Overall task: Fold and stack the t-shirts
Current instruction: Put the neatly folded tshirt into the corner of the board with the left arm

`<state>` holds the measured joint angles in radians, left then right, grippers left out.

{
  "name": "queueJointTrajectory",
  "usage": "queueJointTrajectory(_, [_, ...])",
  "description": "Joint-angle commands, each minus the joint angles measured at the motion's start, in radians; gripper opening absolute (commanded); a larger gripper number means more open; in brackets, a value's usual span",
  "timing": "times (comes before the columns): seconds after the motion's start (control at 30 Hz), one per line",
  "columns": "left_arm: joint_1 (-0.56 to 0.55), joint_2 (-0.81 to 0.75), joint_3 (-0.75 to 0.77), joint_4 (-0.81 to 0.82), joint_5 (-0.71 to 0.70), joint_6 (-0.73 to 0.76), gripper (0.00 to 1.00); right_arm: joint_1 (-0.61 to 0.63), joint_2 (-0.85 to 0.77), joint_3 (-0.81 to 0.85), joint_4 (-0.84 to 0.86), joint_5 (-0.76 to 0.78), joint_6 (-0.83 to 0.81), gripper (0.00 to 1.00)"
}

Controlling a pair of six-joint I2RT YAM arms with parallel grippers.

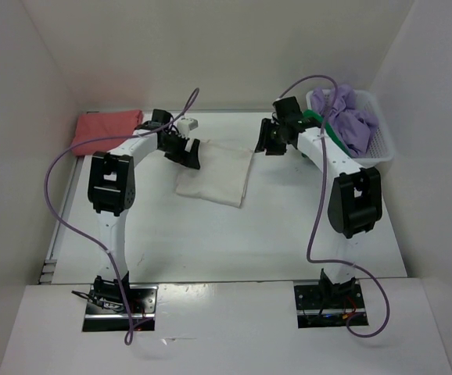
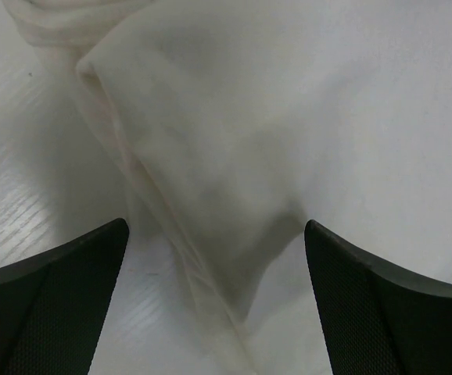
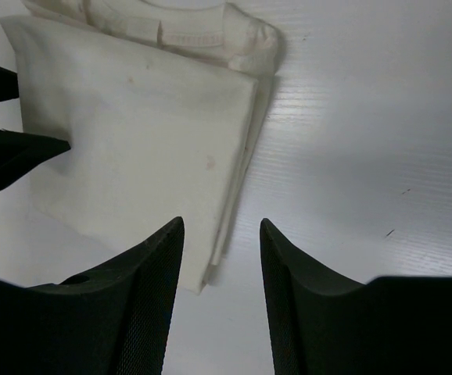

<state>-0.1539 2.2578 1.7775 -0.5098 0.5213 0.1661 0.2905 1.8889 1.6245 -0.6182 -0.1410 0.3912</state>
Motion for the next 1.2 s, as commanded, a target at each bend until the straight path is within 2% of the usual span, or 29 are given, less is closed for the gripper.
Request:
queueJointTrajectory(0.0, [-0.024,0.038,-0.023,-0.064,0.043,-0.031,1.0,0.006,-0.076,-0.006,-0.005,0.017,-0.005,0.49])
queueJointTrajectory(0.1, [-0.048,0.051,-0.045,-0.064,0.086,-0.031,1.0,0.006,-0.097,-0.006,-0.015,0.017,-0.005,0.49])
queueJointTrajectory(0.13, [-0.049,0.063,-0.055,-0.064,0.086,-0.04,0.96,0.006,-0.108,0.004,-0.015,0.026,-0.005,0.49])
queueJointTrajectory(0.23, [-0.058,0.101,-0.064,-0.055,0.112,-0.071,0.65,0.006,-0.132,0.014,-0.026,0.037,-0.005,0.49])
queueJointTrajectory(0.27, [-0.058,0.114,-0.064,-0.055,0.123,-0.082,0.5,0.006,-0.132,0.014,-0.037,0.037,-0.005,0.51])
queueJointTrajectory(0.33, [-0.058,0.154,-0.038,-0.064,0.144,-0.091,0.34,0.006,-0.157,0.023,-0.037,0.046,-0.005,0.51])
queueJointTrajectory(0.4, [-0.058,0.163,-0.029,-0.076,0.144,-0.091,0.0,0.006,-0.169,0.023,-0.046,0.055,-0.005,0.51])
queueJointTrajectory(0.6, [-0.044,0.062,-0.01,-0.067,0.157,-0.059,0.0,-0.016,-0.212,0.005,-0.057,0.077,-0.005,0.52])
queueJointTrajectory(0.73, [-0.024,-0.049,0.013,-0.067,-0.042,0.039,0.0,-0.025,-0.221,-0.005,-0.057,0.077,-0.005,0.52])
queueJointTrajectory(0.77, [-0.024,-0.084,0.013,-0.055,-0.154,0.061,0.0,-0.025,-0.221,-0.005,-0.057,0.077,-0.005,0.52])
queueJointTrajectory(0.8, [-0.009,-0.095,0.032,-0.055,-0.203,0.097,0.0,-0.025,-0.221,-0.005,-0.057,0.077,-0.005,0.52])
queueJointTrajectory(0.83, [0.005,-0.095,0.046,-0.055,-0.287,0.114,0.0,-0.025,-0.221,-0.005,-0.057,0.077,-0.005,0.52])
queueJointTrajectory(1.07, [0.028,-0.084,0.16,-0.009,-0.642,0.245,0.0,-0.034,-0.212,0.029,-0.066,0.077,-0.014,0.52])
queueJointTrajectory(1.17, [0.039,-0.057,0.212,0.001,-0.718,0.277,0.0,-0.034,-0.203,0.05,-0.086,0.086,-0.014,0.52])
